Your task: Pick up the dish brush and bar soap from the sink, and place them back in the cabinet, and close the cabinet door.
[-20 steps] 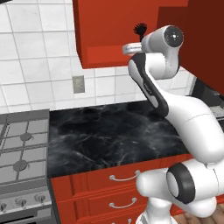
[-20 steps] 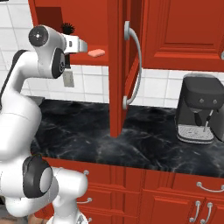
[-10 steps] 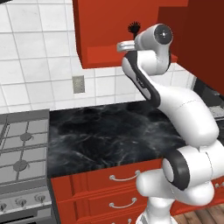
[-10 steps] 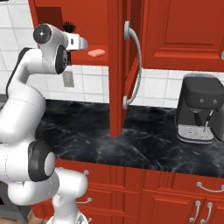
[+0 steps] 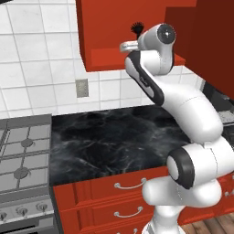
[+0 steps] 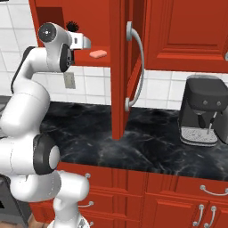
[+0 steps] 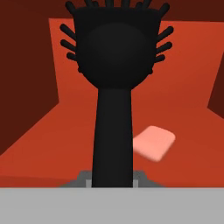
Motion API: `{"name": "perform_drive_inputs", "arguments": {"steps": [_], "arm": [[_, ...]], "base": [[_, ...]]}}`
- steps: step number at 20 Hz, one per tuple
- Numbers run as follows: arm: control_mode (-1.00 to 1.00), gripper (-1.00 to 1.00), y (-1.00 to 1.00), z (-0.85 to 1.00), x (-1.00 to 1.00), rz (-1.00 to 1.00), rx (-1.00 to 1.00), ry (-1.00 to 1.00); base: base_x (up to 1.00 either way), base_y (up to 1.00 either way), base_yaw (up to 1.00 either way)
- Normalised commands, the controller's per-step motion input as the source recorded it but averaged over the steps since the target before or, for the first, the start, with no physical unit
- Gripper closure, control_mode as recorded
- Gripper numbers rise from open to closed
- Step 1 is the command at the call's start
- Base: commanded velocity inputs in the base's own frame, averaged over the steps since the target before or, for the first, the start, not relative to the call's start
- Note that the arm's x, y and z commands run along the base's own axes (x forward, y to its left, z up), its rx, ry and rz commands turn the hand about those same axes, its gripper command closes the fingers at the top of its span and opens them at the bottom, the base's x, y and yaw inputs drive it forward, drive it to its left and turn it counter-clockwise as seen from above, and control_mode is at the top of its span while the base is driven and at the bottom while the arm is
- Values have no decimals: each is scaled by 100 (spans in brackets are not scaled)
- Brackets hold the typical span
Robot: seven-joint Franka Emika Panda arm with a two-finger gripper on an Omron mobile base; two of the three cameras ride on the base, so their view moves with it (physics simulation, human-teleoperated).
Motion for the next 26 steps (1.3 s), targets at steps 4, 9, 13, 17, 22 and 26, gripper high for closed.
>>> {"name": "perform_drive_inputs", "arguments": {"steps": [4, 9, 13, 17, 22, 26], "arm": [[-100, 100, 4, 0, 35, 0, 0, 0], [-100, 100, 4, -2, 33, 1, 0, 0], [-100, 100, 4, -5, 34, 1, 0, 0], [-100, 100, 7, -8, 31, 1, 0, 2], [-100, 100, 7, -11, 25, 1, 0, 3], [-100, 100, 7, -10, 28, 1, 0, 3]], "base": [[0, 0, 0], [0, 0, 0], [0, 0, 0], [0, 0, 0], [0, 0, 0], [0, 0, 0]]}}
